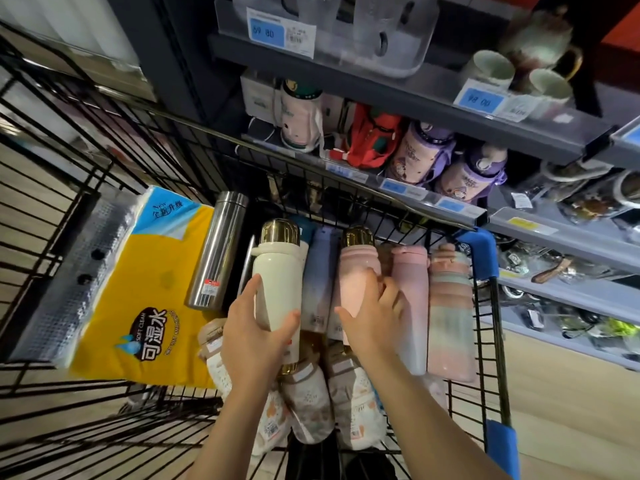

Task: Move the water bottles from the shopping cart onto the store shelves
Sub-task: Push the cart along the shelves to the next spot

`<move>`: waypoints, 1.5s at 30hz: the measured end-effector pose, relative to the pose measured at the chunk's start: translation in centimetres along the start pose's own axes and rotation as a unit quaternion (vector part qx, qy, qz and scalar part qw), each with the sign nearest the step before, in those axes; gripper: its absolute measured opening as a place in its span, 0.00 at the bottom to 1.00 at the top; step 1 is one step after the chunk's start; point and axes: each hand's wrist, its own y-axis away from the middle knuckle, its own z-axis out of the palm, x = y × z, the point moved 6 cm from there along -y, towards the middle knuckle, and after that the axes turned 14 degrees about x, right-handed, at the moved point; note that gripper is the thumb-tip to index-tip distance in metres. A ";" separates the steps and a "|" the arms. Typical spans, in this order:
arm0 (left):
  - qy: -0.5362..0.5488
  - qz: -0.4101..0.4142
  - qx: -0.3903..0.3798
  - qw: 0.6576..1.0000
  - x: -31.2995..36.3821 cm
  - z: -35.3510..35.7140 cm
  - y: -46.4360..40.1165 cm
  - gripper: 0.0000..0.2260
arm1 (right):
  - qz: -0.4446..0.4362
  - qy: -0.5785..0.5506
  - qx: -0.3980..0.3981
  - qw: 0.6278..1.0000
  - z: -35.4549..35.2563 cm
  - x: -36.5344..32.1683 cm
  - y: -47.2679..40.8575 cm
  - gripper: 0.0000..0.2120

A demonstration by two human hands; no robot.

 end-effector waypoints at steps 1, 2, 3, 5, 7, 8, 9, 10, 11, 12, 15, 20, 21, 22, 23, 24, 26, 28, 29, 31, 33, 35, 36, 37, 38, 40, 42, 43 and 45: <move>0.000 0.003 -0.002 1.000 0.1 0.1 0.1 0.37 | -0.006 0.005 -0.010 1.000 0.3 -0.1 0.2 0.41; -0.001 0.006 -0.005 1.000 0.2 0.2 0.2 0.36 | -0.012 0.012 -0.025 1.000 0.6 -0.1 0.4 0.41; -0.002 0.010 -0.006 1.000 0.3 0.3 0.2 0.36 | -0.019 0.020 -0.037 0.999 0.8 -0.2 0.6 0.41; -0.008 0.017 -0.007 1.000 0.4 0.3 0.4 0.36 | -0.027 0.028 -0.041 0.998 0.9 -0.6 0.5 0.39; -0.014 0.022 -0.008 1.000 0.4 0.3 0.6 0.36 | -0.022 0.019 -0.040 0.999 0.9 -0.7 0.3 0.38; -0.016 0.022 -0.008 1.000 0.3 0.3 0.7 0.36 | -0.016 0.009 -0.043 0.999 0.9 -0.6 0.2 0.38; -0.019 0.023 -0.007 1.000 0.2 0.2 0.8 0.36 | -0.008 -0.004 -0.048 0.999 0.8 -0.5 0.1 0.38; -0.021 0.023 -0.005 0.999 0.2 0.2 0.8 0.36 | 0.000 -0.018 -0.053 0.998 0.7 -0.4 0.2 0.38; -0.022 0.023 -0.001 0.999 0.3 0.1 0.9 0.36 | 0.005 -0.034 -0.057 0.998 0.6 -0.2 0.3 0.39; -0.021 0.023 0.003 0.999 0.3 0.0 0.9 0.36 | 0.008 -0.053 -0.061 0.997 0.5 0.0 0.5 0.40; -0.010 0.028 0.015 0.999 1.0 -0.5 1.4 0.36 | 0.014 -0.111 -0.075 0.991 -0.2 0.2 1.7 0.43; 0.017 0.041 0.045 0.998 3.4 -1.5 3.2 0.37 | 0.022 -0.220 -0.044 0.974 -4.9 1.4 2.8 0.44; 0.031 0.051 0.053 0.997 4.3 -1.6 3.8 0.37 | -0.007 -0.228 -0.024 0.973 -6.5 1.7 2.8 0.44; 0.043 0.065 0.060 0.995 5.3 -1.8 4.5 0.36 | -0.028 -0.241 -0.001 0.970 -8.1 2.1 2.8 0.43; 0.050 0.080 0.065 0.993 6.4 -1.8 5.2 0.36 | -0.043 -0.258 0.022 0.965 -9.6 2.7 2.8 0.42; 0.055 0.095 0.069 0.992 7.6 -1.8 5.9 0.37 | -0.051 -0.278 0.044 0.958 -11.2 3.4 2.8 0.42; 0.065 0.122 0.074 0.988 10.0 -1.5 7.4 0.37 | -0.050 -0.315 0.086 0.944 -14.1 5.6 2.7 0.43; 0.079 0.162 0.088 0.980 13.3 -1.4 9.5 0.36 | -0.047 -0.360 0.126 0.923 -17.0 8.3 2.6 0.44; 0.090 0.187 0.097 0.973 15.1 -1.4 10.9 0.35 | -0.044 -0.390 0.146 0.908 -18.5 9.7 2.4 0.44; 0.113 0.221 0.103 0.963 18.3 -0.7 13.8 0.34 | -0.037 -0.448 0.183 0.874 -21.5 13.1 2.2 0.44; 0.128 0.251 0.108 0.954 21.3 0.6 17.0 0.36 | -0.025 -0.500 0.205 0.841 -24.3 16.9 2.2 0.42; 0.132 0.279 0.121 0.943 24.7 2.1 20.4 0.35 | -0.018 -0.531 0.220 0.818 -26.9 21.3 2.0 0.42; 0.142 0.292 0.128 0.937 26.6 2.7 22.3 0.34 | -0.017 -0.534 0.230 0.813 -28.5 23.5 1.7 0.43; 0.162 0.303 0.133 0.930 28.7 3.3 24.0 0.34 | -0.017 -0.533 0.245 0.810 -30.3 25.7 1.4 0.44; 0.187 0.316 0.134 0.920 30.7 3.9 25.6 0.33 | -0.018 -0.529 0.263 0.806 -32.1 27.9 1.0 0.44; 0.228 0.354 0.128 0.898 34.5 5.5 28.8 0.32 | -0.030 -0.533 0.299 0.791 -35.6 32.1 0.4 0.45; 0.242 0.364 0.115 0.892 38.0 6.8 31.5 0.32 | -0.044 -0.543 0.337 0.768 -38.9 36.0 0.1 0.47; 0.238 0.363 0.117 0.893 39.7 7.3 32.5 0.34 | -0.048 -0.545 0.357 0.757 -40.4 37.9 0.0 0.48; 0.228 0.377 0.131 0.888 43.1 8.0 34.5 0.36 | -0.052 -0.551 0.387 0.737 -43.2 41.1 -0.4 0.49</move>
